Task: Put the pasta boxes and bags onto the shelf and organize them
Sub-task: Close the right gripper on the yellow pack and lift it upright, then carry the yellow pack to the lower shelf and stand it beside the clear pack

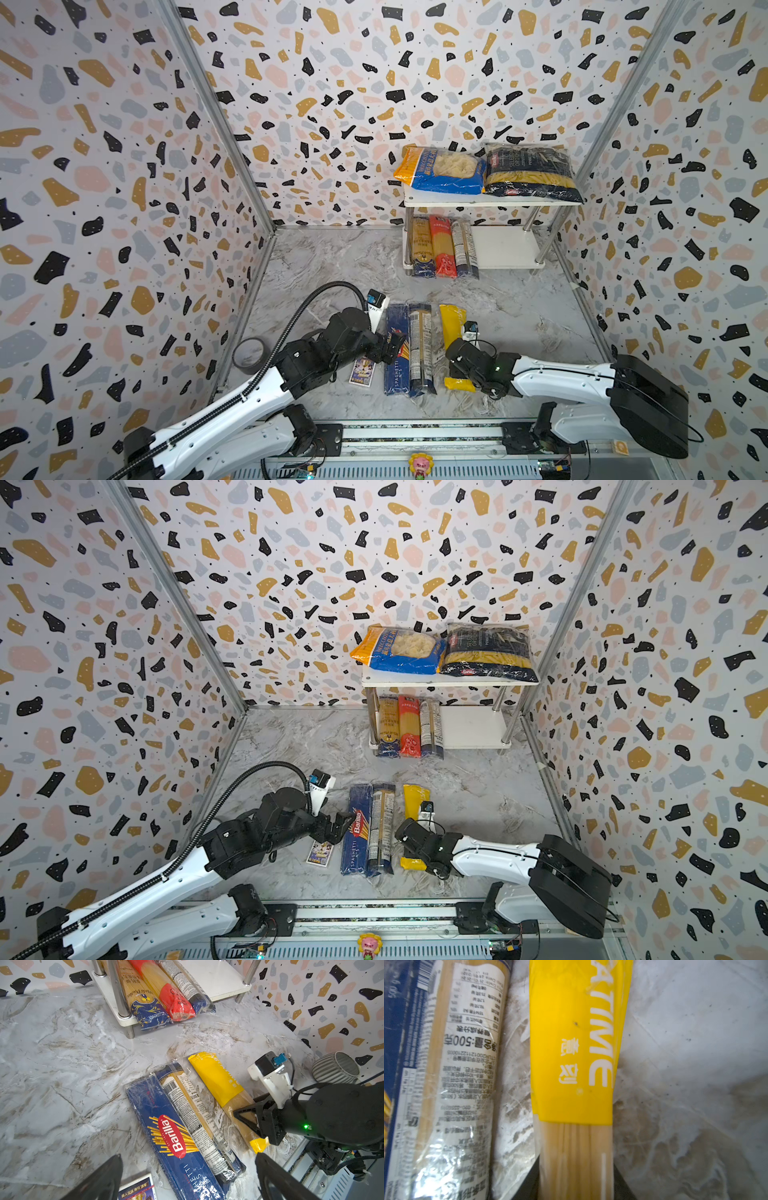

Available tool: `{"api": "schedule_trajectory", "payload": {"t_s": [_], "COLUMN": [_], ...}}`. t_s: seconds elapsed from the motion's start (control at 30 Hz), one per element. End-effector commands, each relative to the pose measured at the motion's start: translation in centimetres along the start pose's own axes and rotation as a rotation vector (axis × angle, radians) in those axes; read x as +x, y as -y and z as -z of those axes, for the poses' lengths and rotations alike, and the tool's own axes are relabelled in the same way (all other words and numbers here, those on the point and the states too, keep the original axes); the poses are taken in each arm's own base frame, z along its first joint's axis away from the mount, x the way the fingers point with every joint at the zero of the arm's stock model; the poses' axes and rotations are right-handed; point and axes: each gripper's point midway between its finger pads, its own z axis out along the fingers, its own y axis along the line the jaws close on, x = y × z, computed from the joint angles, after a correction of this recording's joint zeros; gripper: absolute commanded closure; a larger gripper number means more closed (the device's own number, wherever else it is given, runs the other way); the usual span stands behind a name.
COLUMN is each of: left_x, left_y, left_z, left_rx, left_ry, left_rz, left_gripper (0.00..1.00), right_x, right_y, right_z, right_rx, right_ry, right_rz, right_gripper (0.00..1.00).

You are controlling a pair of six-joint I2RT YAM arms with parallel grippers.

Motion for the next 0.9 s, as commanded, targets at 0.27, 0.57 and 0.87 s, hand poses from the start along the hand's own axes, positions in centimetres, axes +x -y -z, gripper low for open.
{"api": "schedule_trajectory", "payload": {"t_s": [0.27, 0.57, 0.87], "left_x": [-4.6, -7.0, -8.9], "left_y": [0.7, 1.7, 2.7], "left_z": [0.3, -0.5, -1.3], "left_rx": [-0.016, -0.014, 0.002], "left_ry": [0.077, 0.074, 0.073], "left_rz": [-0.021, -0.042, -0.082], "left_gripper": [0.00, 0.00, 0.01], "right_x": [-5.7, -11.4, -17.7], "right_y": [-0.5, 0.3, 2.0], "right_z": [4.6, 9.3, 11.0], "right_rx": [-0.166, -0.239, -0.247], "right_ry": [0.128, 0.265, 0.365], "right_rz": [-0.025, -0.056, -0.086], "right_gripper": [0.81, 0.82, 0.82]}}
